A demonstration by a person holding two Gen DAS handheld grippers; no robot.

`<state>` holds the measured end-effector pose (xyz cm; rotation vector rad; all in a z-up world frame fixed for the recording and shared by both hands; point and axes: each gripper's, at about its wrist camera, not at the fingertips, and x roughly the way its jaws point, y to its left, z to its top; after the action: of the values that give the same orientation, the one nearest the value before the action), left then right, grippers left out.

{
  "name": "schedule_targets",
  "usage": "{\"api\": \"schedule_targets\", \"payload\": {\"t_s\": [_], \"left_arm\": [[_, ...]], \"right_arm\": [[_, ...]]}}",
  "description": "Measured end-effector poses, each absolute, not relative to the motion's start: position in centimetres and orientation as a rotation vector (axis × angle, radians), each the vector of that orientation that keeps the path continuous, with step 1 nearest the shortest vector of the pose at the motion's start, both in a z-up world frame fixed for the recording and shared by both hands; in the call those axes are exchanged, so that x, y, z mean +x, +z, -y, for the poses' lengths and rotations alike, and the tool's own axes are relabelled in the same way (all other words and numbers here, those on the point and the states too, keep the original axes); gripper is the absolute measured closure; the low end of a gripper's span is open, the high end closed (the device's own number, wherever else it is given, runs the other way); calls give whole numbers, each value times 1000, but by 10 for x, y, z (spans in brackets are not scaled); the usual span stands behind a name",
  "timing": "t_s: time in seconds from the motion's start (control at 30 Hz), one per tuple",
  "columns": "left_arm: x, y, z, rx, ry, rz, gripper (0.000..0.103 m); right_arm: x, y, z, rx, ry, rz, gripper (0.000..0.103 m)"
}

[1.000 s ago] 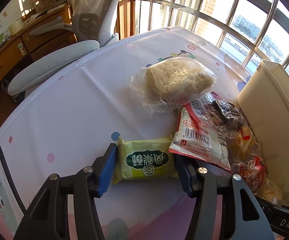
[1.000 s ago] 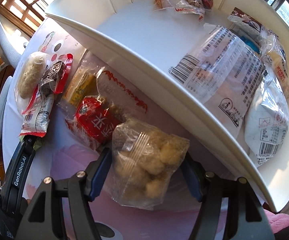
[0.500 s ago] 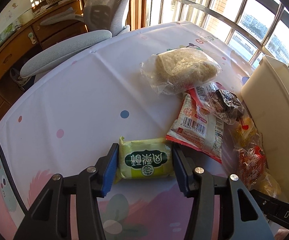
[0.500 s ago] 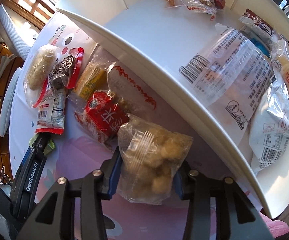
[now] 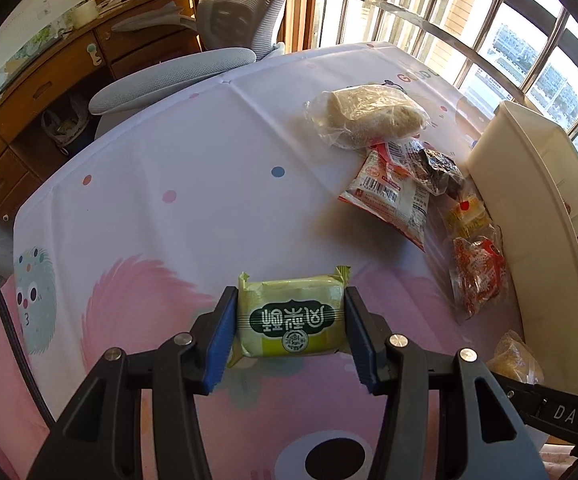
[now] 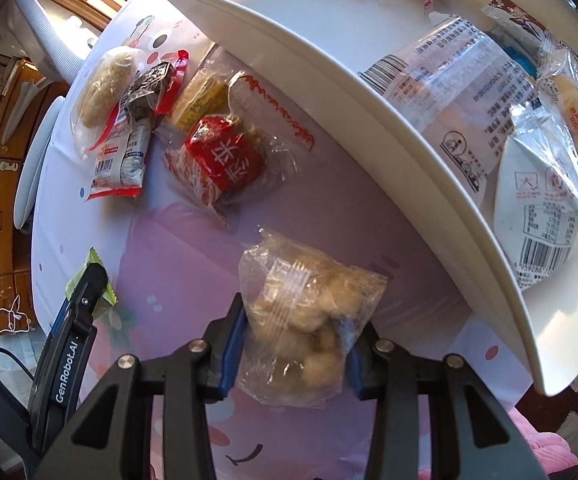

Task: Organize snacks
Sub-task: 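Carry the green wafer packet and puff bag over the white tray with both tools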

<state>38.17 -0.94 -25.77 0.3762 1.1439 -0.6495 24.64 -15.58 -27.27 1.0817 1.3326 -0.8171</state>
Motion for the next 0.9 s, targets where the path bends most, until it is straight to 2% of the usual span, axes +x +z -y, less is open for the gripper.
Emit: {"api": "schedule_targets", "payload": {"t_s": [0.5, 0.9], "left_arm": [[307, -200, -50, 310, -601, -1177, 53], [228, -149, -87, 226, -642, -1117, 53]], "right_arm": [[204, -219, 121, 1042, -653, -1300, 62], [148, -151, 102, 952, -499, -1097, 62]]}}
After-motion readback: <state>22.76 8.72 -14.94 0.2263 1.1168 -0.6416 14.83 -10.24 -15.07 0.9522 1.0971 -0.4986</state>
